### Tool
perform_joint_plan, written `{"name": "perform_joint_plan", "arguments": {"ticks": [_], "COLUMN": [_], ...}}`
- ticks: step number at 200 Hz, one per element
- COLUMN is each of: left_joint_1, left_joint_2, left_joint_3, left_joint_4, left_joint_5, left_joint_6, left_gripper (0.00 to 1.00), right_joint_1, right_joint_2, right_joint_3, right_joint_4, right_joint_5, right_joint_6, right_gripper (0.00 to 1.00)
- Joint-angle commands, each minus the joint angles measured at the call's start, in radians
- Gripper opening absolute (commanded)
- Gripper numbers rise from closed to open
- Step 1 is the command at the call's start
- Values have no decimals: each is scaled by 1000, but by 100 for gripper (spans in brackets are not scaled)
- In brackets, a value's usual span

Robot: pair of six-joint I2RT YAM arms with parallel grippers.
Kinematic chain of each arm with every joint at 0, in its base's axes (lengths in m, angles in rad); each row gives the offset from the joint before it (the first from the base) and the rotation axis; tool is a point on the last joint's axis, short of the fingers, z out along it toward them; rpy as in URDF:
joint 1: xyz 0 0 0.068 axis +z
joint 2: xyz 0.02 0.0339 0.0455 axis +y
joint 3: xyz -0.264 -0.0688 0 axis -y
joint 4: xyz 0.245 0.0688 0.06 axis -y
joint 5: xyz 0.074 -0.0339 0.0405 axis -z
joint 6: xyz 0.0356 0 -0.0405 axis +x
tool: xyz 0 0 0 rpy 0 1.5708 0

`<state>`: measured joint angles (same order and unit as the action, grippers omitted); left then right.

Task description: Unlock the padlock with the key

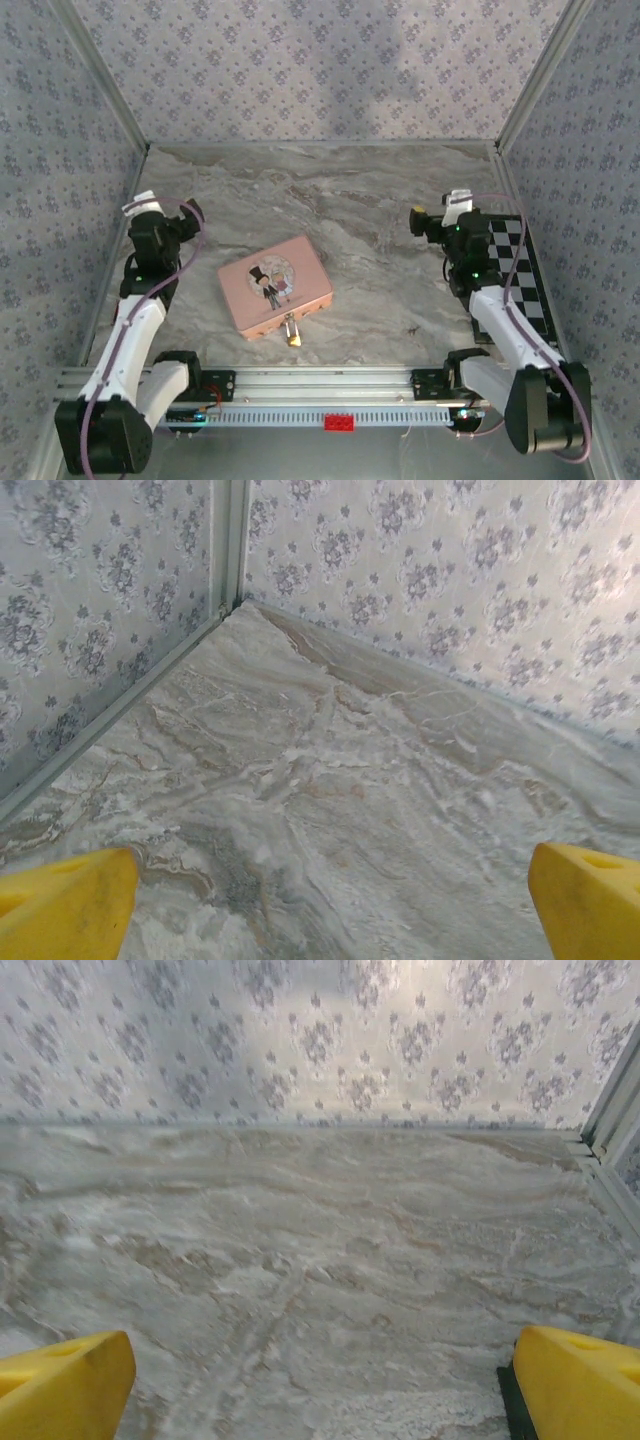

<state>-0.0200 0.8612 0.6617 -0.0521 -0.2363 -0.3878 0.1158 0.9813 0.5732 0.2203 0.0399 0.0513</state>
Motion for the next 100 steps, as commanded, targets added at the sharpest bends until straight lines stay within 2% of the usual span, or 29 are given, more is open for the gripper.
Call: {"name": "perform_joint_plan", "arguments": {"ticks": [1,21,34,41,58,81,100], "left_joint_1": [-1,6,17,19,20,19,10], "left_joint_2": [-83,-184,-254,-293,-369,-390,-349], "left_joint_3": [61,57,27,10,-20,-34,-36], "left_joint_4": [-267,-371,-355,-342,-342,-357,-375], "left_joint_5": [-21,-47,38,84,164,305,410], "left_joint_6": [-154,-269,-242,-224,-217,-194,-199], "left_gripper": [100,100,100,100,100,100,100], "right_joint_1": [2,-2,-11,-22,-67,-56,-4], "right_joint_2": [-72,-122,-163,-182,-216,-224,-230], "right_joint_3": [115,160,160,152,151,198,212], "right_joint_4": [-272,-387,-483,-519,-509,-632,-687], "right_joint_5": [-16,-18,41,9,-104,-109,-86], "right_joint_6": [151,240,392,485,457,446,433], "right_gripper": [99,99,99,99,99,99,99]}}
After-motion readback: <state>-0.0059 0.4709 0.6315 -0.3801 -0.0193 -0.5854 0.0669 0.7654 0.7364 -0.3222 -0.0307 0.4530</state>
